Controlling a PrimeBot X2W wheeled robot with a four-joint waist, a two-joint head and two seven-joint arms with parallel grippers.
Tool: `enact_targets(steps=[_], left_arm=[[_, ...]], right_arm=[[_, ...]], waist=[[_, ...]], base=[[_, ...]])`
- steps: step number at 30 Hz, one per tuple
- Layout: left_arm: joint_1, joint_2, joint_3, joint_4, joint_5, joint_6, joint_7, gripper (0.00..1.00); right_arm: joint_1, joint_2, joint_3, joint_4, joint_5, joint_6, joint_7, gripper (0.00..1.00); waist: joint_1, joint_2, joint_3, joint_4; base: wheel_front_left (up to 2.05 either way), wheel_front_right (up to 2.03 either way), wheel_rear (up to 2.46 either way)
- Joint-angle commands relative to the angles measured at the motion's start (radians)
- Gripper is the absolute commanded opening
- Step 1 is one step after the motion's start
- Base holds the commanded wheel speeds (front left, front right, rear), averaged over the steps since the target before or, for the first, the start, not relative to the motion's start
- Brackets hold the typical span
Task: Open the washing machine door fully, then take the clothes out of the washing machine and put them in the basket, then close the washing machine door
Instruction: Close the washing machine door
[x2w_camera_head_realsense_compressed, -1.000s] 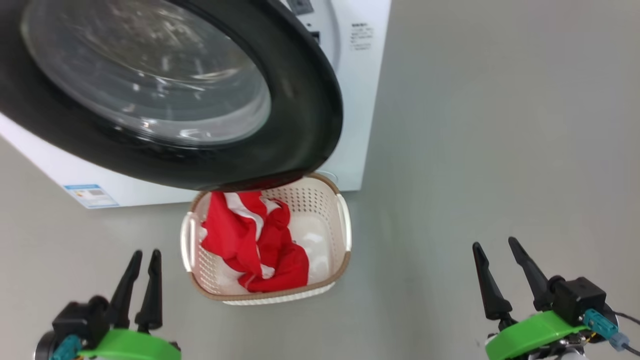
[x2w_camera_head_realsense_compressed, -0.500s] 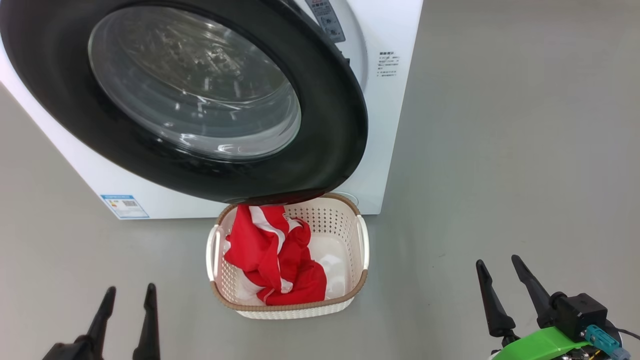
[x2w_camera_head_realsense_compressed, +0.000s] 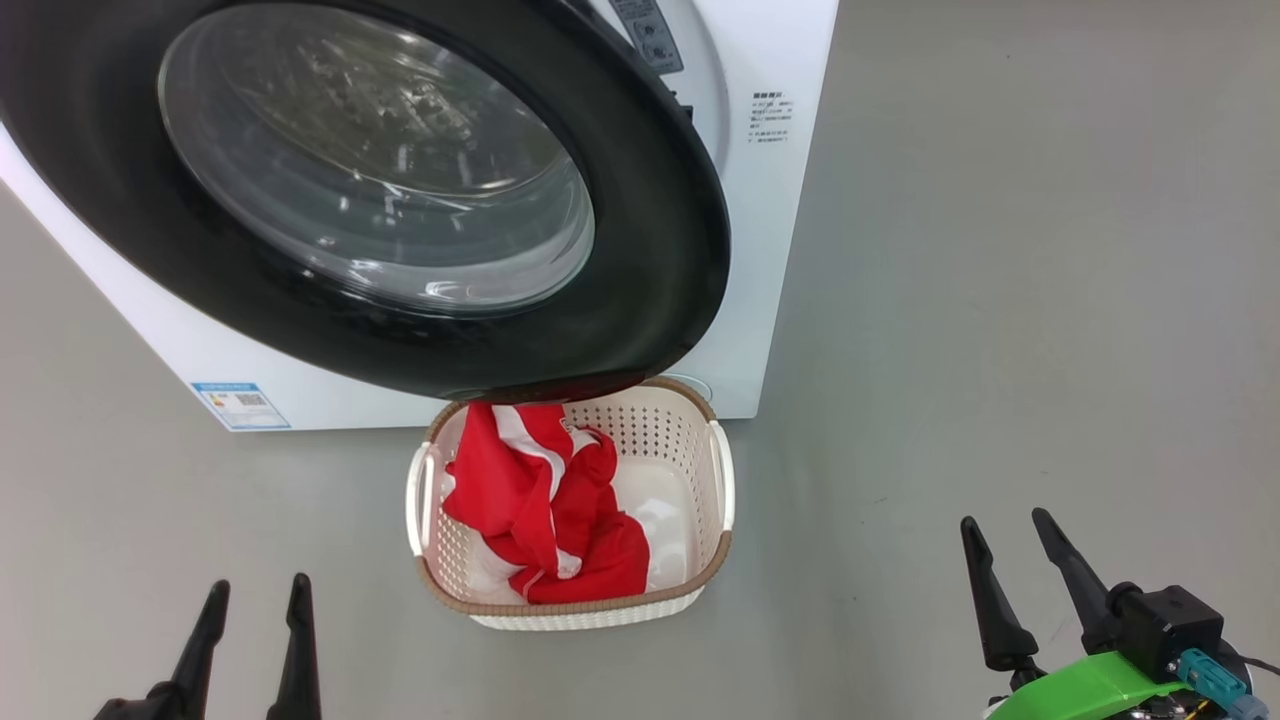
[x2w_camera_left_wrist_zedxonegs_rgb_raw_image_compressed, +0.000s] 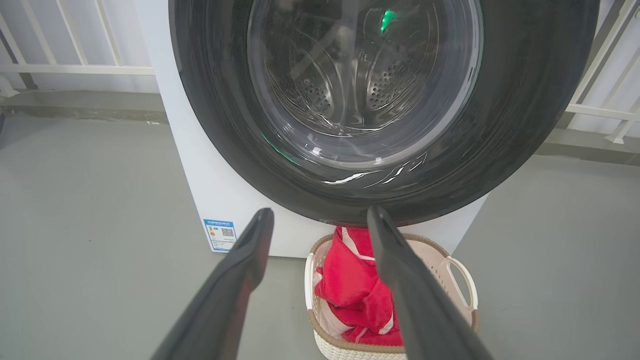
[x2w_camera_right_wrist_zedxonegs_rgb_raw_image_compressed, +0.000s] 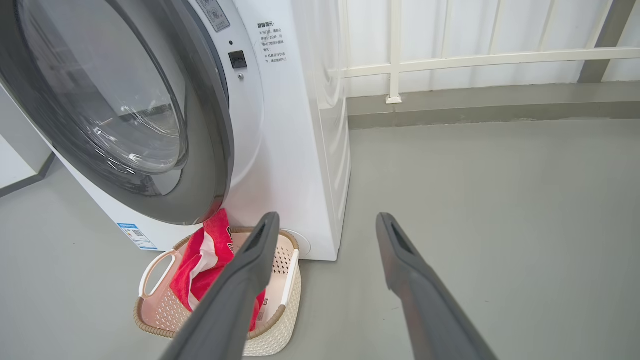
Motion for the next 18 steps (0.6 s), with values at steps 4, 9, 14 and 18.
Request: enact_targets(steps=[4, 9, 14, 18], left_arm=[[-0.017, 0.005, 0.037, -0.035, 0.012, -0.005, -0.005, 1.0], [-0.021, 0.004, 0.033, -0.038, 0.002, -0.005, -0.005, 1.0], [-0.034, 0.004, 0.0, -0.03, -0.038, -0.005, -0.005, 1.0], [-0.046, 0.004, -0.027, -0.026, -0.051, -0.005, -0.005, 1.0]], right_arm=[[-0.01, -0.008, 0.019, -0.028, -0.013, 0.006, -0.006, 1.0], [-0.035, -0.008, 0.046, -0.032, 0.009, 0.006, -0.006, 0.0], [-0.095, -0.008, 0.101, -0.029, 0.021, 0.006, -0.006, 0.0], [-0.151, -0.008, 0.146, -0.018, 0.018, 0.006, -0.006, 0.0]], waist=[[0.0, -0.0001, 0.002, 0.005], [0.0, -0.0001, 0.012, 0.017], [0.0, -0.0001, 0.025, 0.05], [0.0, -0.0001, 0.034, 0.078]], base=[[0.0, 0.0, 0.0], [0.0, 0.0, 0.0], [0.0, 0.0, 0.0], [0.0, 0.0, 0.0]])
